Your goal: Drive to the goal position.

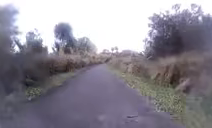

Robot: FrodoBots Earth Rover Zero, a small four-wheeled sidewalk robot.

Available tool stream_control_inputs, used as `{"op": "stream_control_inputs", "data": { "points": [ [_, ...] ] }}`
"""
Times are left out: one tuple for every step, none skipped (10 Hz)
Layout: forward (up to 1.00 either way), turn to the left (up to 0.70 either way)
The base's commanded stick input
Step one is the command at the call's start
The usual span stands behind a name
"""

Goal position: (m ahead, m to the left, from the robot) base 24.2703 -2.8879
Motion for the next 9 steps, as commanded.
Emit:
{"op": "stream_control_inputs", "data": {
  "points": [
    [0.7,0.0],
    [0.7,0.0],
    [0.7,0.0],
    [0.7,0.0],
    [0.7,0.0],
    [0.7,0.0],
    [0.7,0.0],
    [0.7,0.0],
    [0.7,0.0]
  ]
}}
